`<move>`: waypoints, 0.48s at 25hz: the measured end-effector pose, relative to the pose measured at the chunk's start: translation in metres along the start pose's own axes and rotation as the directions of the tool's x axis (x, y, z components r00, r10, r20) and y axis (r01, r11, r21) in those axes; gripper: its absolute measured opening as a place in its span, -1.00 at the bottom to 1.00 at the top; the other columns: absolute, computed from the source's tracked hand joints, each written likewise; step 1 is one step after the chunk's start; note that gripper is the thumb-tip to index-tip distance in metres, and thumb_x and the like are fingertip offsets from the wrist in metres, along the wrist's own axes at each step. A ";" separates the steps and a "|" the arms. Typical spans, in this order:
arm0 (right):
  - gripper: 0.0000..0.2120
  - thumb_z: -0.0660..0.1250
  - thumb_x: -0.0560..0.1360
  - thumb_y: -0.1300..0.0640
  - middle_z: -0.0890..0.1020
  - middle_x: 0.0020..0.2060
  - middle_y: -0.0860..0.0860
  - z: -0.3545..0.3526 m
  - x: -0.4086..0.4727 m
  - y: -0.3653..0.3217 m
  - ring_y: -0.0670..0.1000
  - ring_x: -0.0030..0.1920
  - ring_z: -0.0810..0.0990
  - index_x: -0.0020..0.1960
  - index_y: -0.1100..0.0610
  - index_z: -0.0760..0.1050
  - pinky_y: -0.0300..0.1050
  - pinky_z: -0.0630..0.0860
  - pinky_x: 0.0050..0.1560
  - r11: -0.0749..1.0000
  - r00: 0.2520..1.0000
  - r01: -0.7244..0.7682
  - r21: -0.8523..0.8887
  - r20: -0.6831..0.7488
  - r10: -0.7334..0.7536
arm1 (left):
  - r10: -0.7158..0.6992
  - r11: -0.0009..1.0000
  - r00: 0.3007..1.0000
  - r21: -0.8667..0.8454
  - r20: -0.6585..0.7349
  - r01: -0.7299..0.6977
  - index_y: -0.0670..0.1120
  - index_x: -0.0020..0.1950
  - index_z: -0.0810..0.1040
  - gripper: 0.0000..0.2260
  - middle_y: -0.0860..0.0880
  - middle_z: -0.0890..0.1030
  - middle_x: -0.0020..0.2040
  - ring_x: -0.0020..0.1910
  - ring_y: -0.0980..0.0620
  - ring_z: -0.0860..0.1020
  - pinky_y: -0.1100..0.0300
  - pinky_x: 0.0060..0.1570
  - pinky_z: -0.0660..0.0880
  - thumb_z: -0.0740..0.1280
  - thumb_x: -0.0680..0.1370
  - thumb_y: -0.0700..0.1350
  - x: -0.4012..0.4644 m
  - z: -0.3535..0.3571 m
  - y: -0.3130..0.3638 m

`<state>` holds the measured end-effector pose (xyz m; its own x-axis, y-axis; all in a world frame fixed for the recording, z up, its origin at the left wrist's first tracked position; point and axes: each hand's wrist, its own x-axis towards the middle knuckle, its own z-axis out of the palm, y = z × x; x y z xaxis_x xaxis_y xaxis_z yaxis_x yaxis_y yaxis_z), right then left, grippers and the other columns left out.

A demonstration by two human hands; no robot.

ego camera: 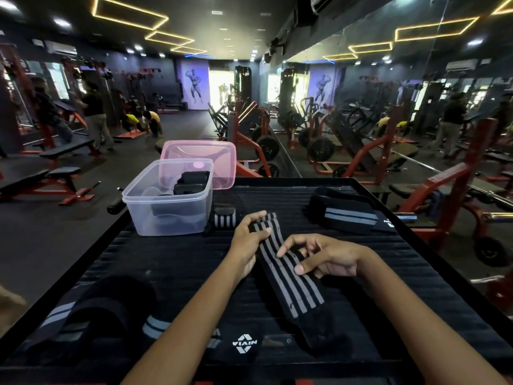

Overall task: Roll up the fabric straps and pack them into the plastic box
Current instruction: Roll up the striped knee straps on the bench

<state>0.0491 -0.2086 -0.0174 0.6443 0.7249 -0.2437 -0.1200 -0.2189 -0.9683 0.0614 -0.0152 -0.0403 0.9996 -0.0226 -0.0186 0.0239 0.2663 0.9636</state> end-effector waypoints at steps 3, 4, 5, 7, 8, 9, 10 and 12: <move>-0.68 0.46 0.43 0.12 0.55 -0.22 -0.01 0.006 0.006 -0.002 -0.07 -0.29 0.47 0.09 0.10 0.42 -0.15 0.57 -0.32 0.995 0.969 0.066 0.080 -0.244 -0.044 | 0.144 0.977 0.983 0.138 0.116 -0.160 0.04 0.34 0.39 -0.47 -0.06 0.51 0.25 0.17 0.02 0.54 0.17 0.14 0.52 0.31 0.49 -0.43 -0.003 -0.004 0.001; -0.66 0.46 0.42 0.03 0.55 -0.19 0.00 0.003 0.011 -0.001 -0.06 -0.30 0.47 0.06 0.11 0.39 -0.12 0.58 -0.30 0.982 0.921 0.131 0.139 -0.384 -0.069 | 0.164 0.964 0.972 0.183 0.170 -0.195 0.07 0.39 0.33 -0.40 -0.02 0.49 0.27 0.21 0.04 0.52 0.16 0.20 0.49 0.33 0.48 -0.43 -0.004 -0.004 0.001; -0.62 0.44 0.43 -0.04 0.57 -0.15 0.03 0.001 0.015 0.000 -0.04 -0.27 0.52 0.06 0.14 0.38 -0.09 0.60 -0.26 0.966 0.872 0.184 0.183 -0.484 -0.074 | 0.167 0.952 0.959 0.217 0.230 -0.217 0.11 0.43 0.27 -0.34 -0.02 0.47 0.30 0.25 0.04 0.50 0.14 0.25 0.47 0.35 0.48 -0.42 -0.004 -0.003 0.001; -0.49 0.42 0.46 -0.08 0.61 -0.07 0.09 -0.003 0.025 -0.001 0.01 -0.17 0.61 0.22 0.24 0.38 -0.07 0.60 -0.18 0.947 0.818 0.231 0.224 -0.571 -0.065 | 0.134 0.935 0.929 0.266 0.346 -0.234 0.15 0.48 0.15 -0.26 -0.05 0.43 0.37 0.30 0.04 0.48 0.14 0.28 0.45 0.36 0.48 -0.40 -0.008 0.001 0.000; -0.47 0.43 0.47 0.00 0.62 -0.01 0.11 -0.006 0.030 -0.002 0.03 -0.10 0.62 0.30 0.24 0.35 -0.06 0.60 -0.14 0.937 0.778 0.262 0.233 -0.625 -0.062 | 0.100 0.930 0.911 0.287 0.400 -0.228 0.16 0.50 0.08 -0.22 -0.04 0.41 0.39 0.29 0.09 0.48 0.20 0.24 0.47 0.36 0.49 -0.40 -0.009 0.003 0.000; -0.48 0.44 0.47 0.14 0.61 0.05 0.13 -0.010 0.035 -0.005 0.05 -0.04 0.62 0.34 0.20 0.32 -0.03 0.59 -0.06 0.925 0.713 0.300 0.235 -0.699 -0.053 | 0.057 0.930 0.891 0.302 0.451 -0.212 0.15 0.52 -0.01 -0.17 -0.03 0.39 0.40 0.27 0.17 0.47 0.30 0.17 0.48 0.35 0.49 -0.41 -0.011 0.003 0.000; -0.45 0.44 0.44 0.28 0.59 0.09 0.15 -0.014 0.039 -0.009 0.07 -0.01 0.61 0.36 0.16 0.30 0.00 0.57 0.01 0.916 0.627 0.332 0.224 -0.778 -0.037 | 0.010 0.927 0.874 0.323 0.486 -0.190 0.14 0.54 -0.10 -0.13 0.00 0.34 0.42 0.25 0.27 0.43 0.41 0.08 0.47 0.34 0.49 -0.41 -0.012 0.003 0.001; -0.39 0.42 0.40 0.41 0.57 0.07 0.14 -0.021 0.045 -0.017 0.05 -0.07 0.59 0.35 0.11 0.29 0.06 0.56 0.06 0.912 0.476 0.363 0.190 -0.880 -0.006 | -0.077 0.919 0.863 0.371 0.499 -0.133 0.11 0.54 -0.25 -0.07 0.07 0.29 0.38 0.17 0.39 0.33 0.57 -0.07 0.43 0.33 0.50 -0.42 -0.014 0.002 0.005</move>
<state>0.0959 -0.1862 -0.0106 0.9716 -0.2282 -0.0625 -0.0190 0.1880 -0.9820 0.0479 -0.0154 -0.0344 0.8526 -0.5208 0.0429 -0.1170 -0.1103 0.9870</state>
